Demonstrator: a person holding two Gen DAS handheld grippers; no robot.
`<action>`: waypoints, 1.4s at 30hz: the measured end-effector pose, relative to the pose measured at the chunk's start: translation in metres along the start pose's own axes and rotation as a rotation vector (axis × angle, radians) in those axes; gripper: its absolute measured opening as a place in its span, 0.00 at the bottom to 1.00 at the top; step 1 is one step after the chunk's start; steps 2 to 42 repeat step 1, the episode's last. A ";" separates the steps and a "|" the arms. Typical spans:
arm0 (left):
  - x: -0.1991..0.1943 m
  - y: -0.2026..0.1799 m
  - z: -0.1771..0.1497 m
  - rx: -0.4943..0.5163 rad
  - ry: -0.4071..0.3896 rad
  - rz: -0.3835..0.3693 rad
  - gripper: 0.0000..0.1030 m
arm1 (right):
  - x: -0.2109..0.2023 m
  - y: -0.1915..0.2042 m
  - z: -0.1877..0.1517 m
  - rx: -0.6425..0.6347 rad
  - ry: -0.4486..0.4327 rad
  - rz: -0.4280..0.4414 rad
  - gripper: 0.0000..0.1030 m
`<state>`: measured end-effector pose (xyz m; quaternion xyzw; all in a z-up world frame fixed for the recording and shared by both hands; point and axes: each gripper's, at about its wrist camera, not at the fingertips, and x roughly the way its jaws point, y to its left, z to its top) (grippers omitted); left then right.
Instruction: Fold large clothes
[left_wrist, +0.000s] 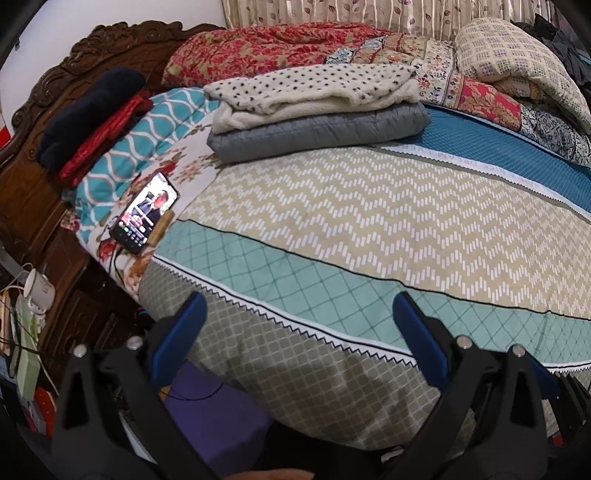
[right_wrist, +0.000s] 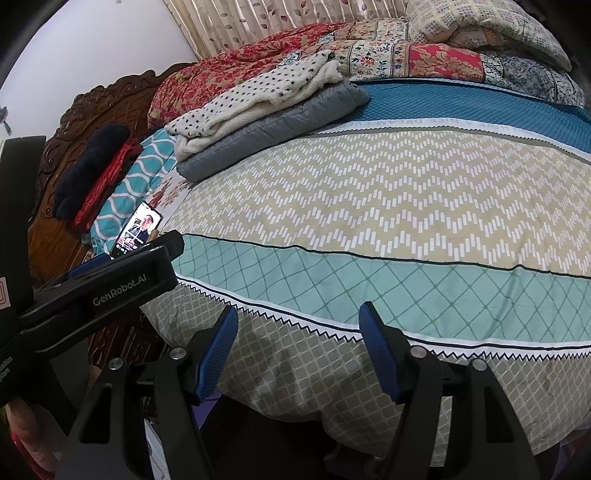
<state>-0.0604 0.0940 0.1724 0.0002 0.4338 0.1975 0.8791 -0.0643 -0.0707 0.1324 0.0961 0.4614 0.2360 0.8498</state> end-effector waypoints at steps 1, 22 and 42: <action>0.000 0.000 0.000 0.001 -0.001 0.001 0.94 | 0.000 0.000 0.000 -0.001 0.001 0.000 0.31; 0.000 0.000 0.000 0.001 -0.001 0.001 0.94 | 0.000 0.000 0.000 -0.001 0.001 0.000 0.31; 0.000 0.000 0.000 0.001 -0.001 0.001 0.94 | 0.000 0.000 0.000 -0.001 0.001 0.000 0.31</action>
